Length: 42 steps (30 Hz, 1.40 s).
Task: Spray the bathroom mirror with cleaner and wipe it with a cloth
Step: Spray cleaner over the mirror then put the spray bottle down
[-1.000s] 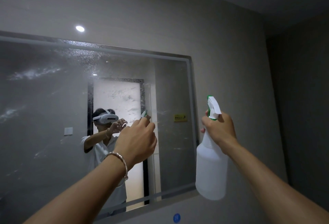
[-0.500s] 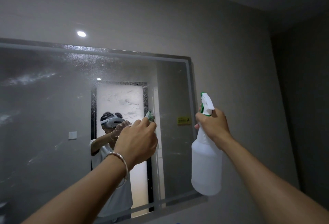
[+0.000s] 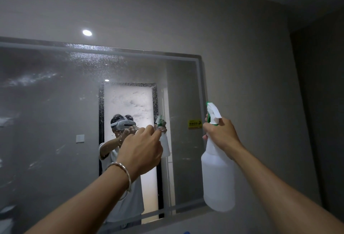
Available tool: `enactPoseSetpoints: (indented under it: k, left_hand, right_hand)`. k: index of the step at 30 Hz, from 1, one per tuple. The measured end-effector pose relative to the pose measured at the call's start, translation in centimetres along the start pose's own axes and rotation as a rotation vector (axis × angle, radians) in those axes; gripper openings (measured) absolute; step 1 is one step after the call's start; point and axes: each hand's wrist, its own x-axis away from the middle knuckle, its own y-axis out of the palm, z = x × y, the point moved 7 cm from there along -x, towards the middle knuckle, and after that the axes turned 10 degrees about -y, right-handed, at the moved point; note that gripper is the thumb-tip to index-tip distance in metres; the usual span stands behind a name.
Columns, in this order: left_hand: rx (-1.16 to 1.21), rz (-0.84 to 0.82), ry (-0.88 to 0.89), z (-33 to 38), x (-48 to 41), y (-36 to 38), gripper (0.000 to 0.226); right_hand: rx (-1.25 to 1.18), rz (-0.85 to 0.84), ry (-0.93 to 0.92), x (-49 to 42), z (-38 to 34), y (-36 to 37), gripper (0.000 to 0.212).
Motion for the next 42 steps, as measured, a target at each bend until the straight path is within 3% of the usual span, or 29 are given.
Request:
enactPoseSetpoints:
  k: [5,19,26,33,36,42]
  left_hand:
    - [0.005,-0.023,0.006,0.7,1.1,0.3,0.033]
    - [0.028,-0.085,-0.006,-1.0,3.8,0.6,0.026]
    - [0.029,-0.082,-0.006,-2.6,4.5,0.0,0.026]
    - [0.019,-0.068,-0.035,-8.1,6.2,-1.9,0.023]
    - [0.009,-0.093,-0.074,-11.3,7.3,-2.2,0.023]
    - [-0.043,-0.144,-0.123,-16.2,9.8,-3.3,0.027]
  right_hand:
    - [0.023,-0.052,0.031,1.1,1.1,0.4,0.029]
    - [-0.033,-0.048,0.041,4.8,0.0,1.4,0.010]
    - [-0.098,-0.128,0.004,6.5,-2.8,3.7,0.018]
    - [-0.091,-0.154,-0.033,8.3,-6.5,8.9,0.015]
    - [-0.070,-0.147,-0.041,9.5,-7.9,11.6,0.002]
    - [-0.055,-0.178,-0.054,11.4,-9.6,16.6,0.005]
